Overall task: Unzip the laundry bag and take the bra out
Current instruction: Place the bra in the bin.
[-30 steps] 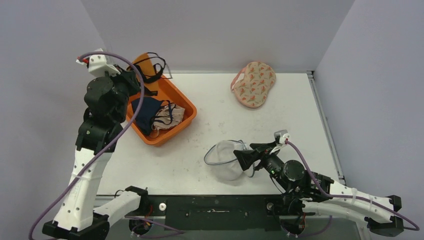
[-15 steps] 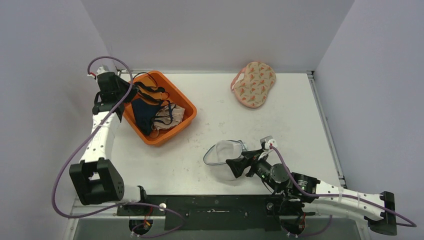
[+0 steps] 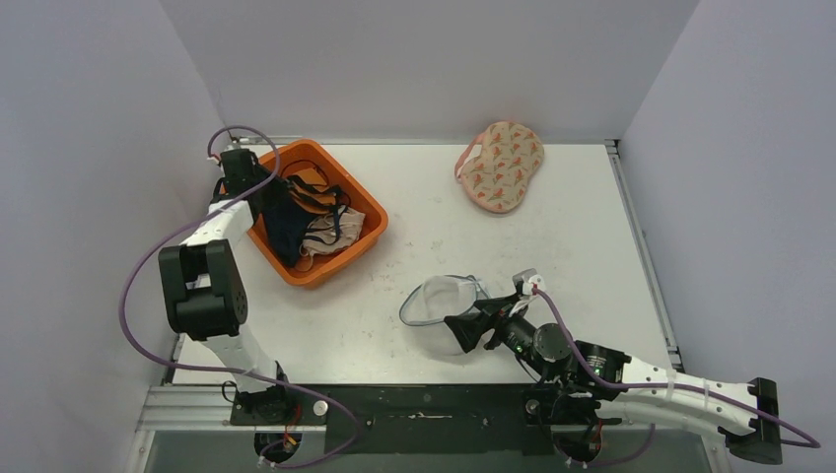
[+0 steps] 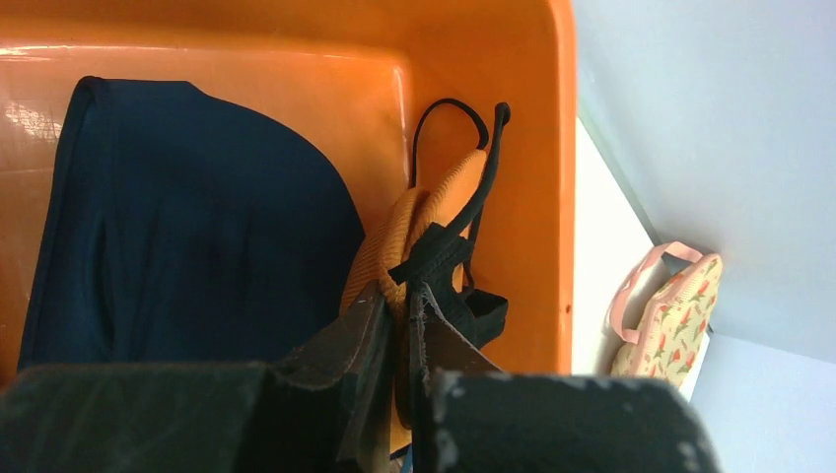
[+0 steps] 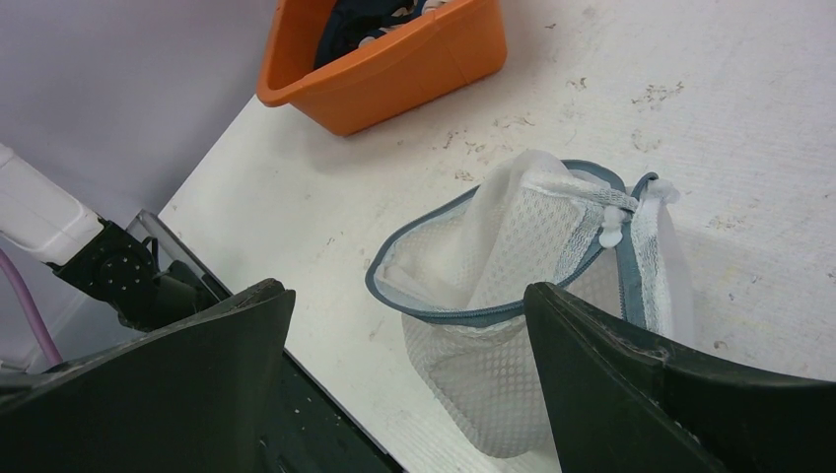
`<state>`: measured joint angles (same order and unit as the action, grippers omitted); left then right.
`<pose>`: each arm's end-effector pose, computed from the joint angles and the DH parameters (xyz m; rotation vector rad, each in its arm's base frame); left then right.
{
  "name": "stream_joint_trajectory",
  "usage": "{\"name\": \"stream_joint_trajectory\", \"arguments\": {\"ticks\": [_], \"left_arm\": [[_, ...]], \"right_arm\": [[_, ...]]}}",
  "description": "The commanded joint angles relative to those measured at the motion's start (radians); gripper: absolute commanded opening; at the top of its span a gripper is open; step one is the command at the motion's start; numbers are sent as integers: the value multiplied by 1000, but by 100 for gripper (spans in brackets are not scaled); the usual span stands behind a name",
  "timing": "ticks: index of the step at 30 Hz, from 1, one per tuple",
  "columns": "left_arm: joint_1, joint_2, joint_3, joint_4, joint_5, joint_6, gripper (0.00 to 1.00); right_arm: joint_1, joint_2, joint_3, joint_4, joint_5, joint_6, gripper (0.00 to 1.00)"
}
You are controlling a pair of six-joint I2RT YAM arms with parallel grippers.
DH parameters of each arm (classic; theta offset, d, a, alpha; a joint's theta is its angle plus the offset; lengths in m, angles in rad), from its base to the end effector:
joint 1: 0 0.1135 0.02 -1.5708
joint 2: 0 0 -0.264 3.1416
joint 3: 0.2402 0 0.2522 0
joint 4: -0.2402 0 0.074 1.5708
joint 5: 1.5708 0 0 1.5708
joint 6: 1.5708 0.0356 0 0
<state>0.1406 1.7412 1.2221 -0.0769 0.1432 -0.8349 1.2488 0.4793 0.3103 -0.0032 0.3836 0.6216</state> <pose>0.3944 0.0507 0.2429 -0.9620 1.9928 -0.5479 0.0578 0.1312 0.2349 -0.2791 1.8257 1.0236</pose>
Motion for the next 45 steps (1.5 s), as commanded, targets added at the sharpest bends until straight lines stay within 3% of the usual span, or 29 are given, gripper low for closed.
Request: {"name": "stream_joint_trajectory", "arguments": {"ticks": [1, 3, 11, 17, 20, 23, 28, 33, 35, 42, 43, 45], "left_arm": [[8, 43, 76, 39, -17, 21, 0], [8, 60, 81, 13, -35, 34, 2], [17, 32, 87, -74, -106, 100, 43], [20, -112, 91, -161, -211, 149, 63], [18, -237, 44, -165, -249, 132, 66], [-5, -332, -49, -64, -170, 86, 65], [-89, -292, -74, -64, -81, 80, 56], [-96, -287, -174, -42, -55, 28, 51], [-129, -344, -213, -45, -69, 38, 53], [-447, -691, -349, -158, -136, 102, 70], [-493, -739, -383, -165, -132, 92, 73], [-592, -819, -449, -174, -132, 62, 93]], "right_arm": [[-4, -13, 22, 17, 7, -9, 91], [-5, -8, 38, 8, 12, -23, 91], [-4, -9, 83, -58, 41, -53, 91], [-3, -35, 91, -81, 43, -42, 91], [-3, -41, 92, -89, 42, -39, 91], [-3, -39, 93, -91, 42, -35, 91], [-2, -18, 119, -99, 40, -30, 92], [-2, -4, 152, -162, 71, -3, 93], [-2, -4, 170, -210, 109, 21, 93], [-2, 15, 237, -437, 280, 173, 93], [-2, 21, 241, -455, 286, 187, 93], [-1, 26, 239, -467, 293, 214, 94]]}}
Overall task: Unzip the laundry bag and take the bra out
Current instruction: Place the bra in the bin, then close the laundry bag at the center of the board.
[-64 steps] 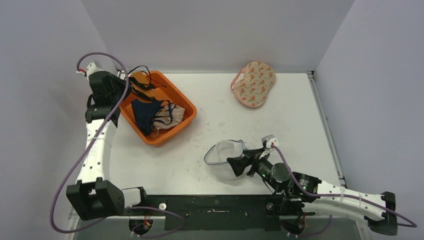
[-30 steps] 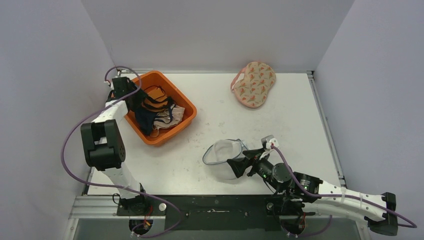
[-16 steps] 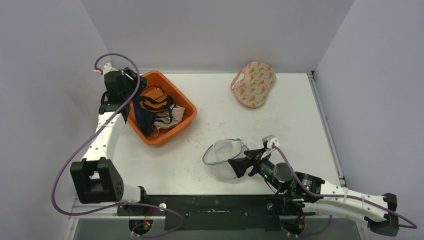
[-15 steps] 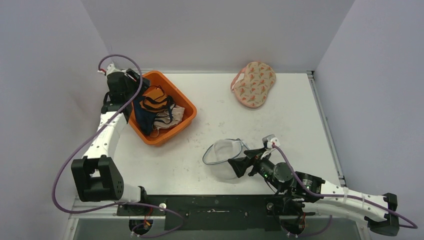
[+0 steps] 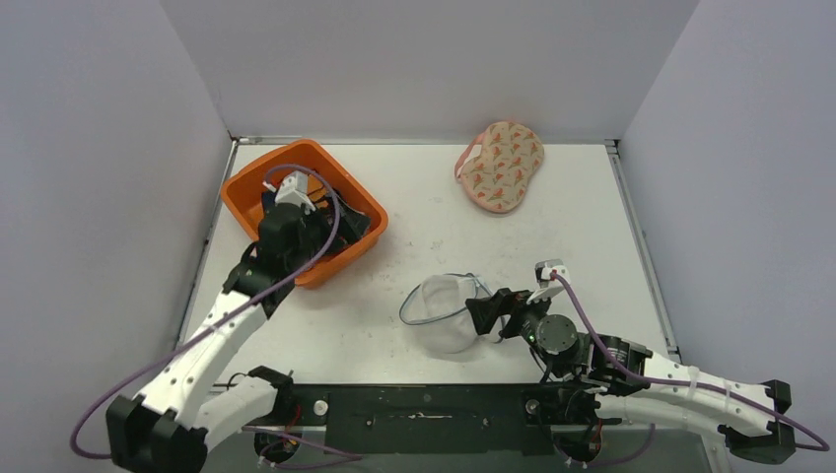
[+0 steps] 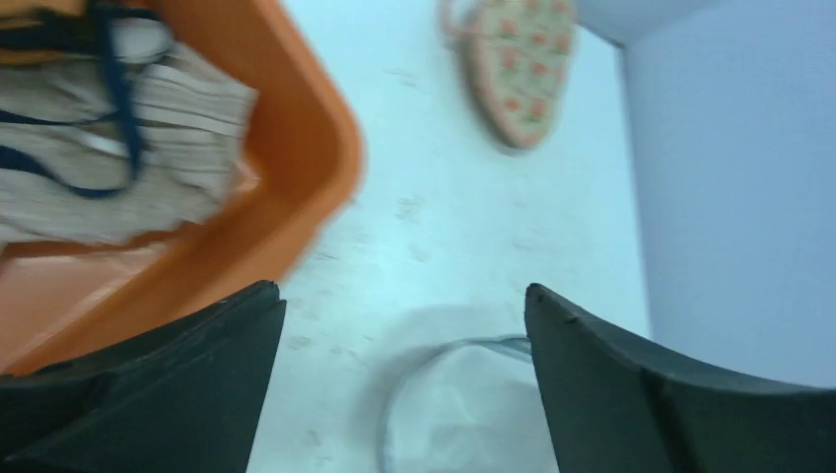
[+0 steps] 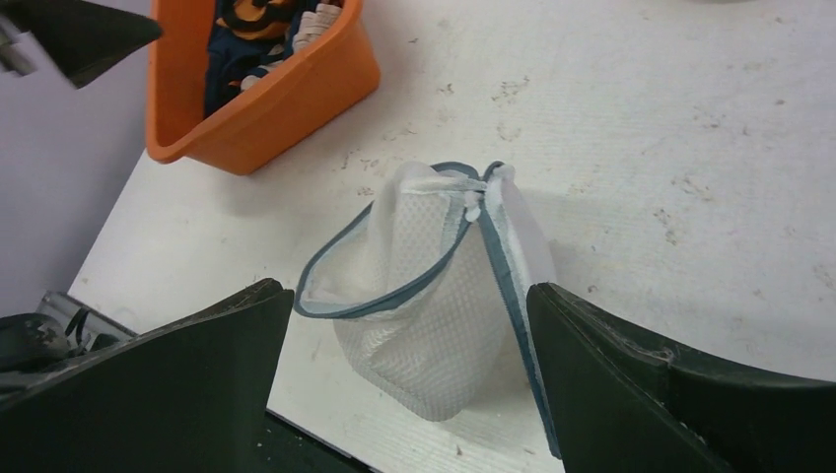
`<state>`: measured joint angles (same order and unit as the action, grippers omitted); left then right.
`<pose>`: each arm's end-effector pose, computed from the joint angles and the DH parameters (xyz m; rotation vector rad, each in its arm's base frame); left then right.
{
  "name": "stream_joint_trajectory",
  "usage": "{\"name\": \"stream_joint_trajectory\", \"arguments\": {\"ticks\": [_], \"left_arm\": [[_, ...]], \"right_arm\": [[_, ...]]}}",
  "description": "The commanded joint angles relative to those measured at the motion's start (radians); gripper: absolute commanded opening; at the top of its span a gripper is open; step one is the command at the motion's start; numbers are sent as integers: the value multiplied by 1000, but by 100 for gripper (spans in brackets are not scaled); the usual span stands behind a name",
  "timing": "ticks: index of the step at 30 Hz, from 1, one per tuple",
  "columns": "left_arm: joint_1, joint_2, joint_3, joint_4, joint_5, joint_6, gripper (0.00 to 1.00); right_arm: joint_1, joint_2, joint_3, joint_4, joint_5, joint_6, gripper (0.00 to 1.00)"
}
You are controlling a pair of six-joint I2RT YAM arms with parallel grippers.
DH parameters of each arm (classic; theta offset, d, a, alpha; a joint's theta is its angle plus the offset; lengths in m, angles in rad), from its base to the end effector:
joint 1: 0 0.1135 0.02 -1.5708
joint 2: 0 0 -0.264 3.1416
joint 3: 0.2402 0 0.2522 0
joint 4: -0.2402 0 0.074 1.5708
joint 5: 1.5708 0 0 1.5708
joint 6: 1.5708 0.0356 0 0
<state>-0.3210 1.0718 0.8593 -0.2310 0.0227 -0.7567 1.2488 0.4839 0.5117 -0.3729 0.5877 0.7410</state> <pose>0.2320 -0.0780 0.3053 -0.4363 2.0405 -0.6971 0.0589 0.1142 0.2680 -0.0857 1.9352 0.8052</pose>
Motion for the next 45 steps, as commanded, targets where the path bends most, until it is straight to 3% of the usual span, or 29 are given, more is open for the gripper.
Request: {"name": "stream_joint_trajectory", "arguments": {"ticks": [1, 5, 11, 23, 25, 31, 35, 45], "left_arm": [[-171, -181, -121, -25, -8, -37, 98], [-297, -243, -255, -3, 12, -155, 96], [-332, -212, -403, 133, 99, -300, 96], [-407, 56, -394, 354, 129, -345, 100], [-412, 97, -394, 374, 122, -343, 88], [-420, 167, -411, 451, 107, -330, 31], [-430, 123, -378, 407, 68, -283, 0], [-436, -123, -131, -124, -274, 5, 0]], "right_arm": [[-1, 23, 36, -100, 95, 111, 94], [0, 53, 37, -95, 129, 152, 94], [0, 119, 41, -59, 156, 163, 94], [7, 144, 21, -44, 144, 187, 94], [8, 137, 21, -49, 144, 188, 94], [9, 115, 19, -57, 141, 175, 94], [9, 124, 31, -71, 150, 151, 94], [9, 133, 29, -51, 195, 135, 94]]}}
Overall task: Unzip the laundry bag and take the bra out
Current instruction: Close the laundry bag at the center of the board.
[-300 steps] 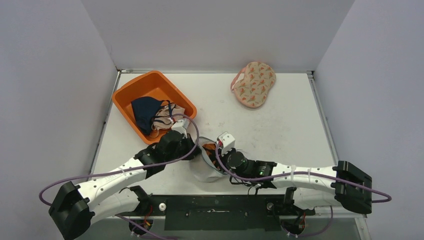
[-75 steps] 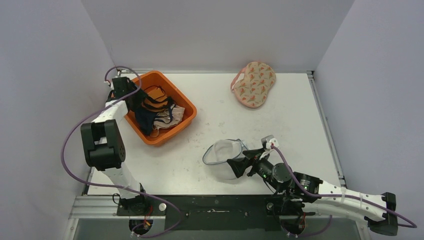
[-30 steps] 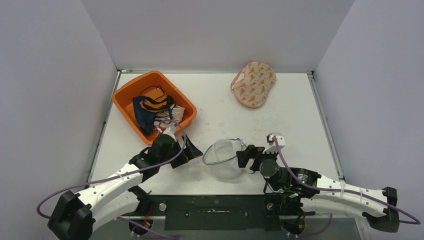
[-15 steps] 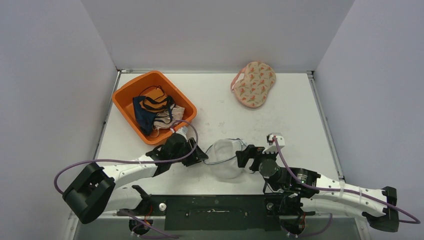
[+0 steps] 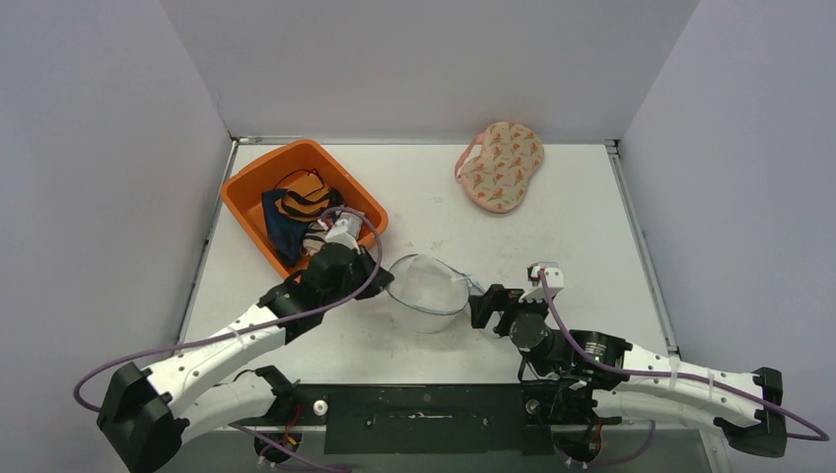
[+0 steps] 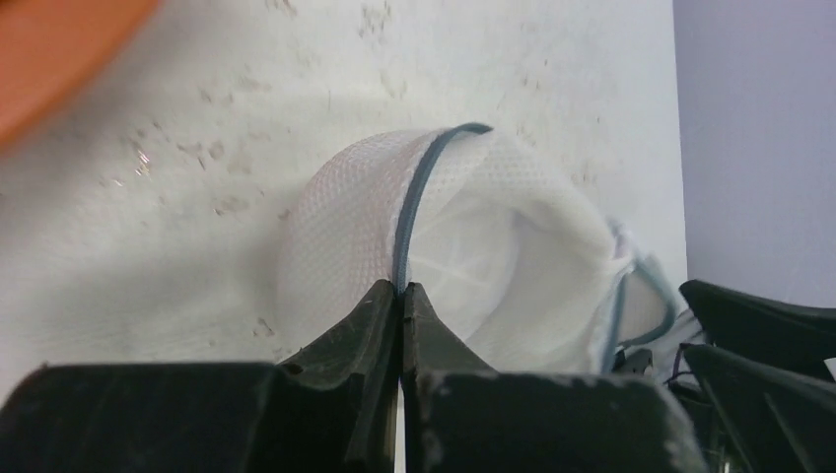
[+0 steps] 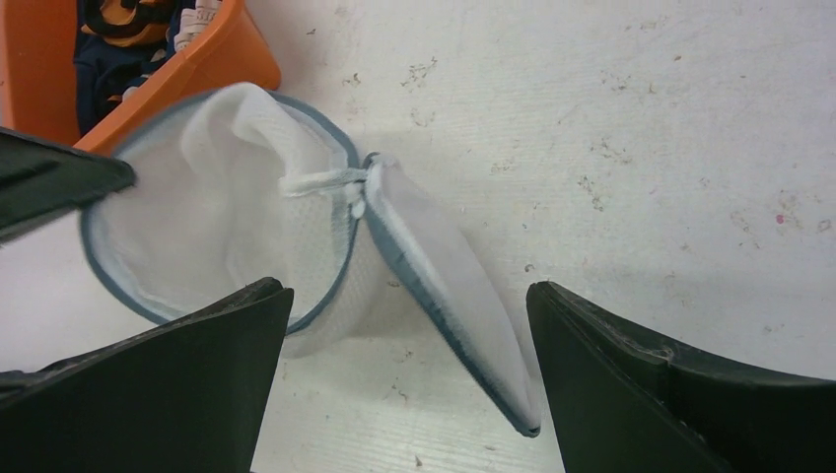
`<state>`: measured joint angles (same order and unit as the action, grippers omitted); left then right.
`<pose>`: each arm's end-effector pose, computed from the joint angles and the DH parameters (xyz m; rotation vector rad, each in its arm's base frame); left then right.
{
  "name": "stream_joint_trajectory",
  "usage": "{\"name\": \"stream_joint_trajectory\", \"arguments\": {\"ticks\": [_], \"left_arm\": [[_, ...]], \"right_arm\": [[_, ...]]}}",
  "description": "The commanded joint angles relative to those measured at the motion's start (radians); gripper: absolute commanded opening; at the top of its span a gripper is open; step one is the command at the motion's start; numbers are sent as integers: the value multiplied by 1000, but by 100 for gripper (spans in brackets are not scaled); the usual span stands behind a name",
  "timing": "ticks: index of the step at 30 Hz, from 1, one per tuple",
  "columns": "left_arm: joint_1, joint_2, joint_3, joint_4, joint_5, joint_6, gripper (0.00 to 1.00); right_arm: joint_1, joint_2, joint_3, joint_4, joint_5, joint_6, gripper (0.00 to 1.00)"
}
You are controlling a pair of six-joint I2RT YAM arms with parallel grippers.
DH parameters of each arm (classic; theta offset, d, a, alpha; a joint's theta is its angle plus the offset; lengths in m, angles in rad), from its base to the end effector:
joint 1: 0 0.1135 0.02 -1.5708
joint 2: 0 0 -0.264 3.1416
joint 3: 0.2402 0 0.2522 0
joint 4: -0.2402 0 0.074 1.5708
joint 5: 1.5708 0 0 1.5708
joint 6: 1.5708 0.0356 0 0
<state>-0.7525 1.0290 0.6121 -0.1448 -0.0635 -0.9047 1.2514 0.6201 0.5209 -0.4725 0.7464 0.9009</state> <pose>0.1657 -0.1520 0.2370 -0.2122 2.2600 -0.8750 0.0666 0.1244 0.2482 0.0715 2.0259 0.5837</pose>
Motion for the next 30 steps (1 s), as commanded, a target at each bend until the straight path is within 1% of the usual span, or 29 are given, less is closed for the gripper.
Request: {"name": "stream_joint_trajectory", "arguments": {"ticks": [1, 4, 10, 12, 15, 18, 20, 25, 30], "left_arm": [[-4, -94, 130, -241, -211, 174, 0], [-2, -113, 150, -314, -261, 207, 0], [-2, -121, 122, -340, -262, 216, 0], [-2, -125, 112, -337, -258, 215, 0], [-1, -128, 102, -334, -251, 210, 0], [-2, -131, 93, -326, -237, 207, 0], [-2, -137, 86, -321, -229, 205, 0], [-2, -162, 58, -310, -203, 192, 0], [-2, -185, 46, -318, -196, 188, 0]], "right_arm": [[6, -1, 10, 73, 26, -36, 94], [6, 38, -16, 150, -5, -79, 94], [6, 153, -81, 292, -46, -168, 96], [6, 185, -98, 303, -41, -133, 96], [-15, 230, -120, 289, -49, -32, 95], [-59, 285, -142, 299, -112, 32, 97], [-94, 339, -152, 354, -170, 33, 97], [-138, 556, -100, 415, -196, 13, 82], [-181, 735, -26, 397, -151, 14, 56]]}}
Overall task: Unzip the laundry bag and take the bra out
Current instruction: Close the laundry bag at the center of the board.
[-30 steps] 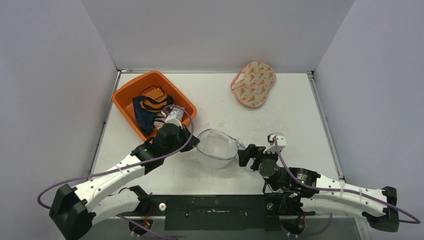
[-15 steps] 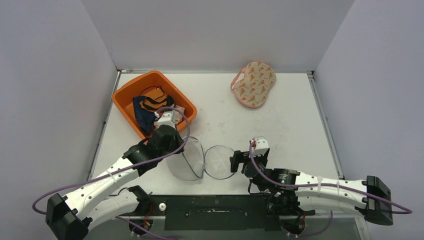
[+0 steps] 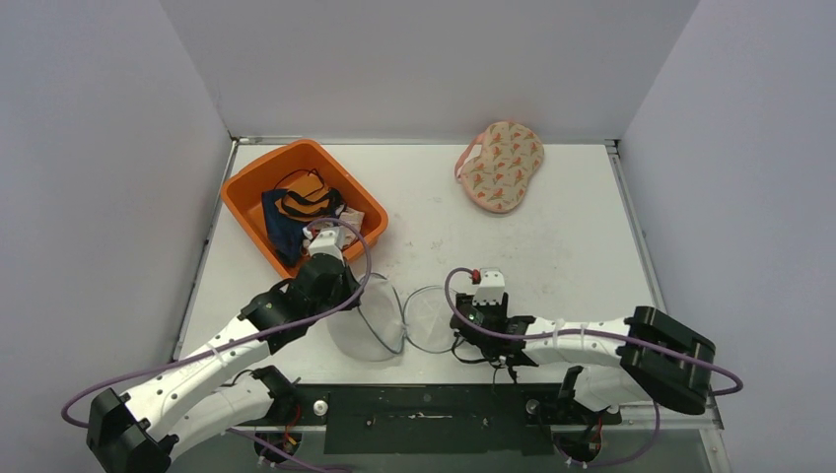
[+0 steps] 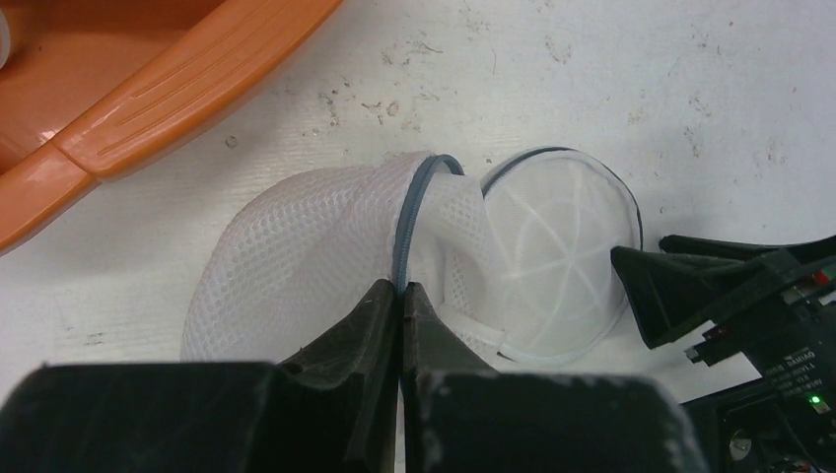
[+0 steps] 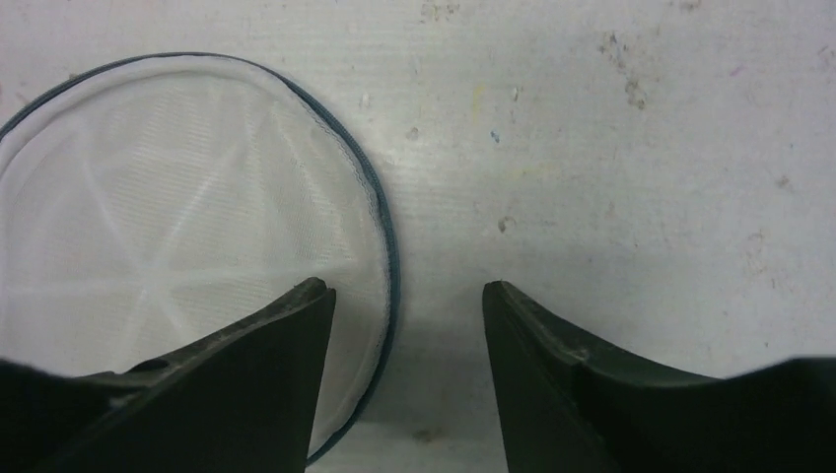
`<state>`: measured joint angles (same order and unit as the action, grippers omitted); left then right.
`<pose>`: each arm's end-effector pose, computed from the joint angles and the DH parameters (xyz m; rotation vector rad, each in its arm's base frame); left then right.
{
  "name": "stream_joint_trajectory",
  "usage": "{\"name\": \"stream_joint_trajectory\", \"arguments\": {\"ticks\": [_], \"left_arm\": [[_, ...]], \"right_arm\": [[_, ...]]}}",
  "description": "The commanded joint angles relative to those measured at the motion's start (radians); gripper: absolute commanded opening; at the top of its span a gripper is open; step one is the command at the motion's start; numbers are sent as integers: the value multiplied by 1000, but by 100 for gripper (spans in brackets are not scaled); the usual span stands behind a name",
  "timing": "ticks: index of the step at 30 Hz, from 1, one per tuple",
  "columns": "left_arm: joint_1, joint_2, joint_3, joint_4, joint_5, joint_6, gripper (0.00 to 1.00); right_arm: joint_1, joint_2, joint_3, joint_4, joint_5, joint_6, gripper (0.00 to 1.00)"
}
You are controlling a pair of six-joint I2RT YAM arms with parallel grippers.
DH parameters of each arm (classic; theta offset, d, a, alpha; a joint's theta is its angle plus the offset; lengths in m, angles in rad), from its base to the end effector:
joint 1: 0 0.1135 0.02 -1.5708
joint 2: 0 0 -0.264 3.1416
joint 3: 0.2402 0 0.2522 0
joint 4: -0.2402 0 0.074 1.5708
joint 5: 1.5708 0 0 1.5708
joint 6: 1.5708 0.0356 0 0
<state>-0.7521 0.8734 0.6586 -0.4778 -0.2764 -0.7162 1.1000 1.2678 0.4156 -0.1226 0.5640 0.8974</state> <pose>0.1424 -0.1199 0.2531 -0.1076 2.2743 -0.4803 0.1104 0.1750 0.1344 -0.0296 2.3577 0.2381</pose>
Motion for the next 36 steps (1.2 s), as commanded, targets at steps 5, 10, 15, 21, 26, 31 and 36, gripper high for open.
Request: {"name": "stream_joint_trajectory", "arguments": {"ticks": [5, 10, 15, 21, 26, 31, 36], "left_arm": [[-3, -54, -12, 10, 25, -5, 0], [-2, -55, -24, 14, 34, -7, 0], [-3, -50, -12, 40, 47, -5, 0], [-3, -5, 18, 192, 94, -15, 0], [-4, 77, 110, 291, 126, -23, 0], [-1, 106, 131, 344, 94, -34, 0], [-3, 30, 111, 452, 83, -9, 0]], "right_arm": [[-46, 146, 92, 35, 17, 27, 32], [-45, 91, 67, 18, 14, 42, 5], [-41, -154, 113, -138, 96, 3, 5], [-34, -373, 351, -319, 221, -245, 5], [-4, -384, 544, -414, 282, -361, 5], [50, -411, 587, -344, 253, -479, 5], [89, -477, 621, -193, 188, -599, 5]]}}
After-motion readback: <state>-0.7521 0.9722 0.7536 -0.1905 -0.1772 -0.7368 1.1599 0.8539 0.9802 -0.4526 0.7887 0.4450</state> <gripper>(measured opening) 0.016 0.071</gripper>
